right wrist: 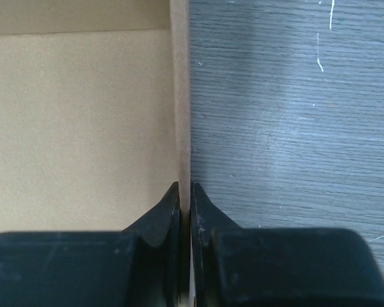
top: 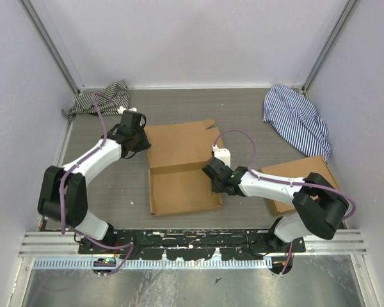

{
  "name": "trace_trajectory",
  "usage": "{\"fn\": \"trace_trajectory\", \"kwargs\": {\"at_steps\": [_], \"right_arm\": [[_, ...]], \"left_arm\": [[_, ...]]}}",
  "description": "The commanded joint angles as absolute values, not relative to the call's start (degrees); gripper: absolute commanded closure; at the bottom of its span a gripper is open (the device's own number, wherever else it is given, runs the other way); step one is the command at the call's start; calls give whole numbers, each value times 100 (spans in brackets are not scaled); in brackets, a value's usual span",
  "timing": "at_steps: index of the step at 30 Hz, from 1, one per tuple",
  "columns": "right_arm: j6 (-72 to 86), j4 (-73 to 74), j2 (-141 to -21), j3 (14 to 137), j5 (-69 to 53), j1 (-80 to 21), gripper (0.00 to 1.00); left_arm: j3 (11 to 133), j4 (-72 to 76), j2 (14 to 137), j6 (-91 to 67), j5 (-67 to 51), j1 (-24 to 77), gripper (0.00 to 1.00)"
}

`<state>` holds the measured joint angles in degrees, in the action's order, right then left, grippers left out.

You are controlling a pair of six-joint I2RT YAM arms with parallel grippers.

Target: Fold the paper box

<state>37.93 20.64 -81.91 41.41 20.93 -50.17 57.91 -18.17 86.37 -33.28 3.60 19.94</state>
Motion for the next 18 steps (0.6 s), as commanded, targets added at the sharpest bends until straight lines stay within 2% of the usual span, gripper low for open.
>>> {"fn": "trace_trajectory", "kwargs": {"at_steps": [1,3,4,5,8,12,14,18], "right_arm": [[3992,1845,-8244,4385,2193,-5093,87],[4014,1861,-8238,4386,2222,-5103,83],[4027,1875,-8225,4386,2242,-5114,78],[4040,1887,-8208,4386,2256,-5122,69],[4059,2030,-8081,4470,2335,-5128,35],[3937,2409,-7718,4745,2514,-5127,5],[3739,2612,-7583,5009,2561,-5124,0],[3247,3002,-7423,5697,2845,-5076,0]], "left_arm": [[6126,-2657,9130,-3051,727,2088,84],[6229,-2800,9239,-3007,909,2158,90],[6258,-2834,9263,-2993,993,2190,96],[6268,-2865,9271,-2971,1069,2215,100],[6291,-2932,9222,-2877,1242,2236,100],[6184,-2817,9003,-2724,1351,2268,100],[6102,-2658,8869,-2595,1361,2319,100],[5797,-2170,8484,-2340,1470,2513,100]]}}
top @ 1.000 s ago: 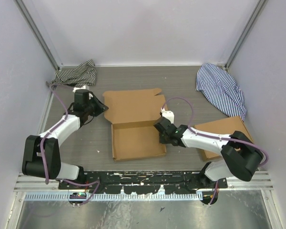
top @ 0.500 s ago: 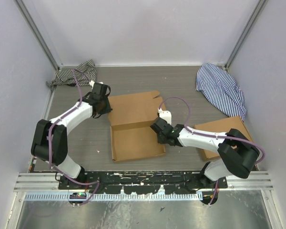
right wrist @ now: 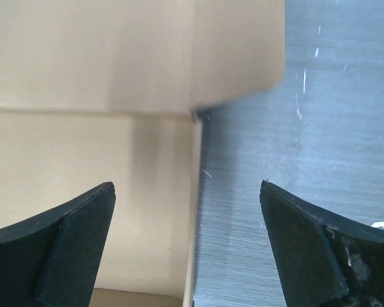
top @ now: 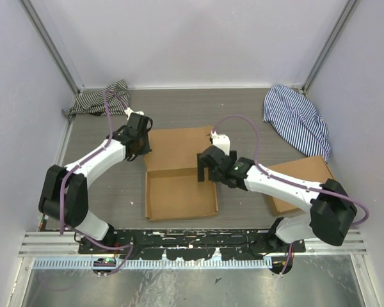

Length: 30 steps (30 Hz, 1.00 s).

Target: Fold the paper box

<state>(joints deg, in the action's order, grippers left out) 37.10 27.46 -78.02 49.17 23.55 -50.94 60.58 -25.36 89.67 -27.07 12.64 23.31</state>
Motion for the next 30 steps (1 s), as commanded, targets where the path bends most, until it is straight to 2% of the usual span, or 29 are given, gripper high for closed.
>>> {"fn": "trace_trajectory", "kwargs": {"at_steps": [1,3,8,11,14,16,21,26,30], "right_arm": [[3104,3021,-7394,5833,2856,-5011,0],[2836,3023,-7339,6074,2762,-4744,0],[2267,2799,-7281,6397,1580,-3442,2],[2075,2584,-7322,6440,903,-2755,14],[1826,2427,-7494,6445,495,-2331,37],[1685,2258,-7618,6365,42,-2145,41],[1341,1621,-7674,6130,-1113,-1934,37],[882,1572,-7903,6405,-1868,-1757,18],[725,1537,-8352,6667,-2221,-1536,14]], "left_arm": [[5700,-2033,8352,-2296,1563,2574,100],[5487,-1750,8059,-2227,1692,2677,100],[4675,-807,6957,-2271,1988,2759,100],[4025,-135,6306,-2302,2139,2771,100],[3662,236,5833,-2321,2248,2777,100],[3482,418,5589,-2325,2244,2777,100],[3208,750,5300,-2281,2039,2782,100],[3009,1025,5052,-2232,1883,2777,100],[2803,1301,4822,-2181,1766,2777,100]]}}
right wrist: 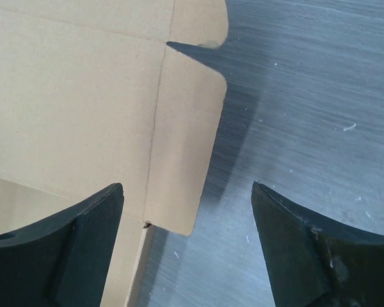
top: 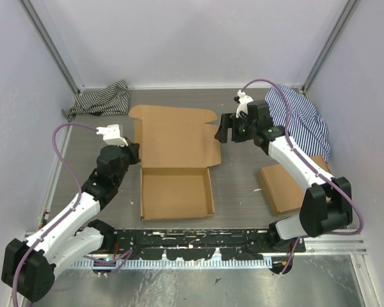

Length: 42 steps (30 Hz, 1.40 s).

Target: Fold the paper box

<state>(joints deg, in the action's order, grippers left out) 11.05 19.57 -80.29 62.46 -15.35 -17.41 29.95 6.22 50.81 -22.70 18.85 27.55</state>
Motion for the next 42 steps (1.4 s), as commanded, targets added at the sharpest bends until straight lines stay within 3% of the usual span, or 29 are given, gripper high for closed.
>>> {"fn": "trace_trajectory", "kwargs": {"at_steps": [1,17,21,27,30,33,36,38,40,42], "right_arm": [[665,1512,-8489,6722,-2407,-1487,15],[516,848,-9844,7275,-3909,-1255,28],[653,907,-9956,7416,-4054,-1269,45],[579,1273,-9964,7606,-4067,-1413,85],[585,1426,-9927,7661,-3966,-1485,88],[632,1540,-9869,7709,-3740,-1618,98],[637,1675,-9744,7738,-3014,-1819,99],[579,1595,-9535,7616,-2485,-1999,99],[574,1337,-9252,7376,-2094,-2108,99],[588,1059,-8934,7045,-1831,-2164,99]], "left_arm": [[2749,1373,4778,-2172,1708,2777,100],[2599,1666,4655,-2118,1489,2778,100],[2622,1639,4679,-2112,1511,2777,100],[2697,1562,4776,-2101,1512,2777,100],[2721,1520,4792,-2101,1532,2778,100],[2754,1460,4810,-2092,1547,2777,100],[2828,1319,4834,-2101,1662,2777,100],[2940,1121,4824,-2115,1806,2777,90],[3102,821,4842,-2139,1979,2777,66],[3296,510,4874,-2200,2201,2778,51]]}}
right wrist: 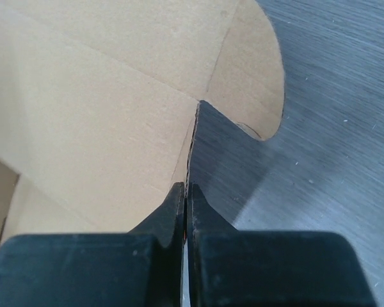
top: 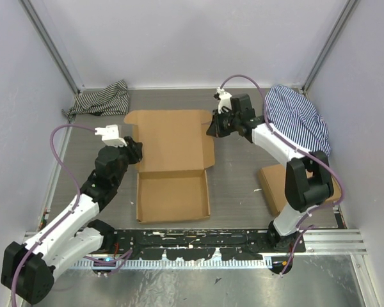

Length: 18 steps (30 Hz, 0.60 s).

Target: Fold the paper box

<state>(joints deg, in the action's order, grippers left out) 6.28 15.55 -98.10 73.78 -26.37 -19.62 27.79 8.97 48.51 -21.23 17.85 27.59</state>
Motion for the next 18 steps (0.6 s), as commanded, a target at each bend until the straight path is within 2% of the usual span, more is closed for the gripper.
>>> {"fn": "trace_trajectory", "kwargs": {"at_steps": [1,3,7,12,18], "right_arm": [[574,957,-8761,6933,-1731,-2181,99],[508,909,-8463,6803,-1585,-2202,99],[299,906,-7816,6593,-1391,-2252,99],[-27,626,-6808,6014,-1573,-2269,99],[-163,-236,-5879,4928,-1751,-2282,99]], "left_arm": [[3396,343,4896,-2213,2277,2777,45],[3606,46,4931,-2267,2468,2777,37],[4058,-548,4935,-2391,2841,2777,32],[4313,-766,4887,-2395,3067,2777,29],[4197,-508,4846,-2261,2630,2777,30]]}}
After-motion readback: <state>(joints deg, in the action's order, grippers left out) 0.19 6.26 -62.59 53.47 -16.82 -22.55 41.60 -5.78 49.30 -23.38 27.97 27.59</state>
